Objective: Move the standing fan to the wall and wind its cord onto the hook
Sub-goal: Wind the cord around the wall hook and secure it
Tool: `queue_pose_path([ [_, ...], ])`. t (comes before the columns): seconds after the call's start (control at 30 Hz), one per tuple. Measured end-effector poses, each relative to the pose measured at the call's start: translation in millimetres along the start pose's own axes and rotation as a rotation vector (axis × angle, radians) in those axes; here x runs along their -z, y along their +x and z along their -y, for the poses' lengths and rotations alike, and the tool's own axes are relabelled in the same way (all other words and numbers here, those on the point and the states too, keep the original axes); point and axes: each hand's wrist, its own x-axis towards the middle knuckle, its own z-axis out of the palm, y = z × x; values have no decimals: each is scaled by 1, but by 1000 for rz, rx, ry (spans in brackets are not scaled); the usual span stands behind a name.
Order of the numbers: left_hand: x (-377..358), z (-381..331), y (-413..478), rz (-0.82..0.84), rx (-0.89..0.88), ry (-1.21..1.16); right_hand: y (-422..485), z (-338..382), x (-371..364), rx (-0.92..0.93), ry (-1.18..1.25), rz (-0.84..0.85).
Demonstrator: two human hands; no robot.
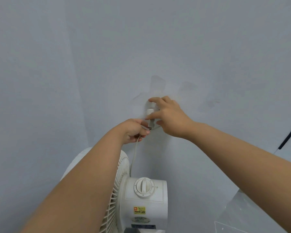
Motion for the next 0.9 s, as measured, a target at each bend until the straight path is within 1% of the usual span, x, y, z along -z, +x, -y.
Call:
queue_pose_path([
  [0.07, -1, -1, -1, 10, 11, 0, 3, 1, -2, 40, -82, 3],
  [0.2, 0, 0, -3, 33, 23, 42, 7, 1, -5, 102, -137, 5],
  [0.3, -1, 0, -3, 5, 21, 67, 9, 0, -8, 134, -145, -13],
  [0.4, -4, 0, -4, -6, 3, 149, 11, -1, -11, 135, -107, -18],
  [0.57, -8, 2, 2, -137, -102, 264, 13, -3, -14, 157, -111, -63],
  [0.67, -7, 3, 6, -225, -166, 504, 14, -2, -14, 185, -142, -84],
  [0.73, -5, 3, 8, -279, -179, 602, 14, -2, -13, 203, -156, -93],
  [0.9, -3, 3, 14, -382, -205, 601, 15, -4, -15, 234, -168, -90],
])
